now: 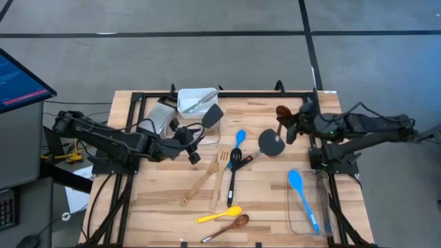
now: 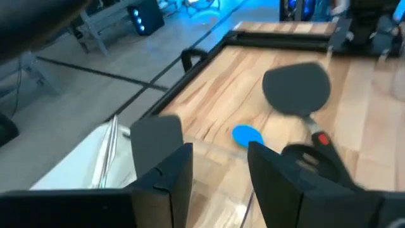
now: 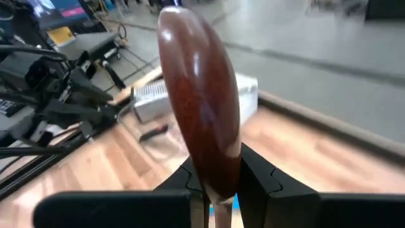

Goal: Pick & Place Kitchen Items
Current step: Put the top wooden spoon into the bottom transparent bin

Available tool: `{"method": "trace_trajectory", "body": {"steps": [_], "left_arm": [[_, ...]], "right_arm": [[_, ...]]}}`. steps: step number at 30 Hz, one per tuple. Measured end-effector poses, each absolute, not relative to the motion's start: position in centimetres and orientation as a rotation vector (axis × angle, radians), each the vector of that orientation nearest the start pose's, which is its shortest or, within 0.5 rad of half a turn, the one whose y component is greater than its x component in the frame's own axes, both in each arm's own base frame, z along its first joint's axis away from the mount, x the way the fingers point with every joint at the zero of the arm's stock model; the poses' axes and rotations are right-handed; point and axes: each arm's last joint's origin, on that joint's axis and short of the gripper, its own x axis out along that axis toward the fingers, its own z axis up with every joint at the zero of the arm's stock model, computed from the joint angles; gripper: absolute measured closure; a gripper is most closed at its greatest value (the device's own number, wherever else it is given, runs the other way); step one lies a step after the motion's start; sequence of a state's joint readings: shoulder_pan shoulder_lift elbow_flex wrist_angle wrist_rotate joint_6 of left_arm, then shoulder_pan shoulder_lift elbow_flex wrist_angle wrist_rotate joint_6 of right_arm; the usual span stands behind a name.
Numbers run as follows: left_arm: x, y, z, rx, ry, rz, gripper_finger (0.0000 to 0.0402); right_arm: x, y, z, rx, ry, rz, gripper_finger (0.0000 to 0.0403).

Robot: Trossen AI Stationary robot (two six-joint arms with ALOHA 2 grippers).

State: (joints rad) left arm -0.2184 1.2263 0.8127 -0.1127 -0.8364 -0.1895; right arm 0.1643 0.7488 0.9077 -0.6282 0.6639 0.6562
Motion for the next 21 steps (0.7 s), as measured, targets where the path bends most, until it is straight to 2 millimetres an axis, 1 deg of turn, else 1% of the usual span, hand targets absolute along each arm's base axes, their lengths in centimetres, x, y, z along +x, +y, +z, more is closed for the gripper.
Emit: {"method": "trace_trajectory", "body": {"steps": [4,8,10,13,17,21], "left_arm": [[25.0,-2.9,25.0,0.058,0.423,0.674,0.0265],[24.6,-2.4,23.9,0.029,0.439,0.7,0.0264],[24.5,-2.3,23.5,0.027,0.446,0.706,0.0264],[24.4,-2.3,23.2,0.03,0.454,0.706,0.0263],[24.4,-2.3,23.1,0.003,0.445,0.713,0.0263],[24.4,-2.3,23.1,-0.001,0.441,0.713,0.0263]], "right_arm": [[13.1,1.0,33.3,0.524,0.34,-0.646,0.0365],[12.8,1.8,33.6,0.575,0.393,-0.67,0.0365],[12.8,2.3,34.2,0.581,0.413,-0.661,0.0365],[12.5,2.8,35.1,0.594,0.444,-0.67,0.0365],[12.2,3.6,35.7,0.611,0.528,-0.707,0.0365],[11.8,4.6,35.4,0.638,0.657,-0.764,0.0365]]}}
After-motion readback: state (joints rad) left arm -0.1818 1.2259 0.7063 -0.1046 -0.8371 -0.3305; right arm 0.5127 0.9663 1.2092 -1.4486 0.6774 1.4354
